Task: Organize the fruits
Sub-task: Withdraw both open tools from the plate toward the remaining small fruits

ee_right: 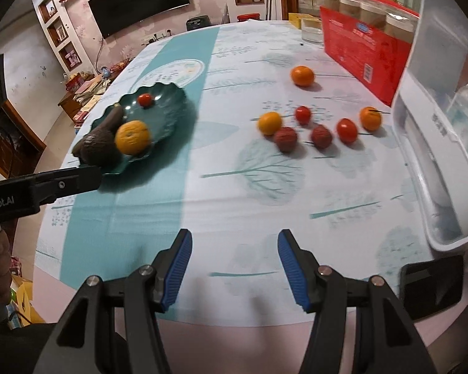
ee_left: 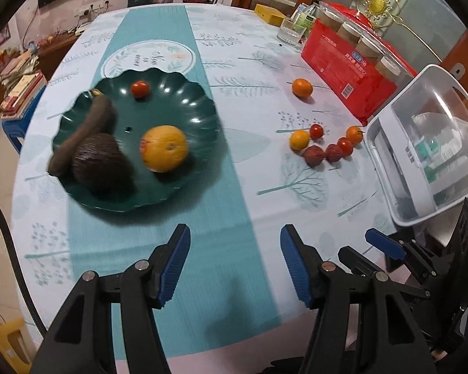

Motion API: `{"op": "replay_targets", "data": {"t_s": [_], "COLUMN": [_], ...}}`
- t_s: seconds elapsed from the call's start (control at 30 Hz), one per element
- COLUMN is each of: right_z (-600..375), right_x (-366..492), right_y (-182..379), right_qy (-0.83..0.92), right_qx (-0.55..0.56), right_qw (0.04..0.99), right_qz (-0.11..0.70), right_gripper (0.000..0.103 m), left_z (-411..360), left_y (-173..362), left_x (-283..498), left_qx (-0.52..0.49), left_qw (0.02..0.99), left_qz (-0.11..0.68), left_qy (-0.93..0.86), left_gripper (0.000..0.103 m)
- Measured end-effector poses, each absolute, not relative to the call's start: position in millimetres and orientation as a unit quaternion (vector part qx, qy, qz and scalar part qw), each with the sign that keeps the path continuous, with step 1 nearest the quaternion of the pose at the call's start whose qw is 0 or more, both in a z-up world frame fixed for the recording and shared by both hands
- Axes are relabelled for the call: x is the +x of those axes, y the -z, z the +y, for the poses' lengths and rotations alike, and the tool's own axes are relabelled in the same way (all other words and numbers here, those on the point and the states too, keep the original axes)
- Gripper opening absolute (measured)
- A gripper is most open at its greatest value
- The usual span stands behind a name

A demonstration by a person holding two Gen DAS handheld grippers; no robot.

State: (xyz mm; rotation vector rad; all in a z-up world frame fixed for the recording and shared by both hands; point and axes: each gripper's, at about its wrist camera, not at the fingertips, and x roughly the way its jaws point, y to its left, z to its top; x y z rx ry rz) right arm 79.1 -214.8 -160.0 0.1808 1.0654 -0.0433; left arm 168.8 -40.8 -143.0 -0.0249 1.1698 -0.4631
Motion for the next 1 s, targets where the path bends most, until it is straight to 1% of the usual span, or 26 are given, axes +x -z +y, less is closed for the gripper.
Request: {"op": "replay_targets", "data": {"t_s": [0.3,0.4,0.6,1.0], "right_z": [-269.5,-282.2,-303.9,-335.2], "right_x": [80.6,82.8,91.2,132.8], "right_y": [168.4,173.2,179.1,188.0], "right_qy": [0.004,0.002,0.006,0.024], "right_qx": [0.047,0.034,0.023,0.023], "right_qw": [0.853,0.854,0.858,0.874], "right_qz": [0.519,0.520,0.513,0.484], "right_gripper": [0.057,0.057,0.057,0.057], "left_z": [-92.1,-104.6,-123.1,-169.3], "left_y": [160.6,169.6,180.0,195.9], "left_x": [157.6,154.5,158.8,202.0], "left_qx": [-0.046,-0.050,-0.051,-0.061], "left_qw": [0.802,0.798,0.790,0.775], "left_qz": [0.565,0.574,0.590,0.611], "left_qy": [0.192,0.178,0.160,0.148], "left_gripper": [0.063,0.067,0.068,0.069]}}
